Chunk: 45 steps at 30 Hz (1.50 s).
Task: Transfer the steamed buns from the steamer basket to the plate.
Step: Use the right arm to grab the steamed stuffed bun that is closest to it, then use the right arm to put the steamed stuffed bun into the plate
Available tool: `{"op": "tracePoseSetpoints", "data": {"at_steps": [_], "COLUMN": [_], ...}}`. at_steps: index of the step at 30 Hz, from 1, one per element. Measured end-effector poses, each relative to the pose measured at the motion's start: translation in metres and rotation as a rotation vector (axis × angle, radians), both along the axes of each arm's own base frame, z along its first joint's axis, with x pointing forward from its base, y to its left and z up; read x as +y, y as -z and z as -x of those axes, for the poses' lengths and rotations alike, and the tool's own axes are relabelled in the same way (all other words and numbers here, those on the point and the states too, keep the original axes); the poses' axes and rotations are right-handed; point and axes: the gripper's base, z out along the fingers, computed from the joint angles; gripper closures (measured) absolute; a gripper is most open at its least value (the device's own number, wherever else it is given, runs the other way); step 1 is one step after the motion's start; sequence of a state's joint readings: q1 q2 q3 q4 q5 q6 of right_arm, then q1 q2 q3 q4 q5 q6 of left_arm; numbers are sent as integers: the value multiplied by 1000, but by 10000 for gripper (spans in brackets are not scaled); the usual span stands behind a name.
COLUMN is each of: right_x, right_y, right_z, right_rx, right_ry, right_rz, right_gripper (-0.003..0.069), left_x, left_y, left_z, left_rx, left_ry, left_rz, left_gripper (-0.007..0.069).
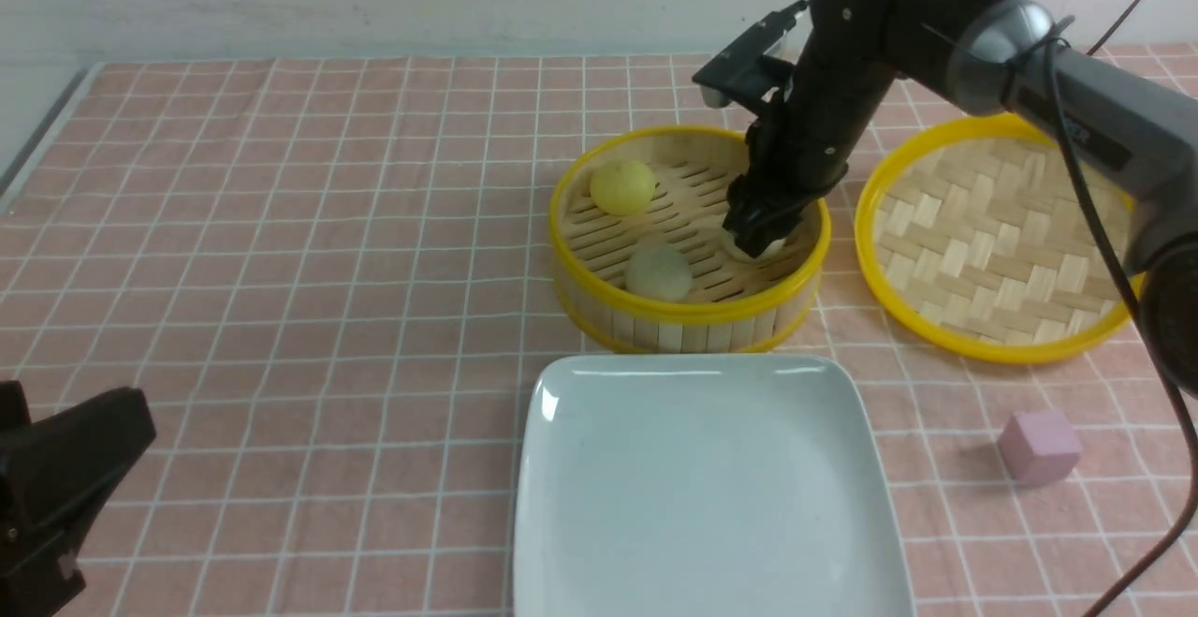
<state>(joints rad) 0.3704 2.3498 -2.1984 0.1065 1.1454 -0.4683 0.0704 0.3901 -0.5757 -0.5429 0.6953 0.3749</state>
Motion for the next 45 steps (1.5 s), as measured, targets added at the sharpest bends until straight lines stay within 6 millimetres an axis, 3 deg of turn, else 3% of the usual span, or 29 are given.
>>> {"op": "tracePoseSetpoints", "data": {"at_steps": [1, 5, 9, 13, 16, 23, 26, 31, 32, 34, 35, 38, 39, 42, 45], "right_x": [0, 0, 0, -3, -7, -26, -31, -36, -36, -41, -42, -49, -49, -50, -47], "right_y": [0, -2, -14, -68, -122, -222, -245, -240, -236, -212, -210, -167, -165, -113, -71], "right_z": [0, -1, 0, 7, 20, 75, 102, 152, 151, 174, 175, 198, 199, 209, 209], "right_rx": [-1, -16, -31, -113, -221, -317, -299, -123, -109, -7, -2, 120, 126, 261, 290], "right_ry": [0, -4, -7, -8, 47, 248, 270, 233, 233, 215, 211, 171, 167, 102, 48], "right_rz": [0, 10, 8, -25, -99, -327, -415, -488, -484, -453, -448, -369, -366, -298, -300], "right_gripper": [365, 628, 634, 634, 634, 634, 634, 634, 634, 634, 634, 634, 634, 634, 634], "left_x": [0, 0, 0, 0, 0, 0, 0, 0, 0, 0, 0, 0, 0, 0, 0], "left_y": [0, 0, 0, 0, 0, 0, -1, -1, -1, -1, -1, -1, -1, -1, -1], "left_z": [0, 0, 0, 0, 0, 0, -1, -1, -1, -1, -1, -1, -1, -1, -1], "left_rx": [0, 0, 1, 1, 1, -4, -7, -8, -8, -9, -9, -9, -9, -9, -9], "left_ry": [0, 0, 0, 0, 0, -3, -5, -5, -5, -6, -6, -6, -6, -6, -6], "left_rz": [0, 0, 0, 0, 0, 1, 1, 1, 1, 1, 1, 1, 1, 1, 1], "left_gripper": [118, 118, 118, 118, 118, 118, 118, 118, 118, 118, 118, 118, 118, 118, 118]}}
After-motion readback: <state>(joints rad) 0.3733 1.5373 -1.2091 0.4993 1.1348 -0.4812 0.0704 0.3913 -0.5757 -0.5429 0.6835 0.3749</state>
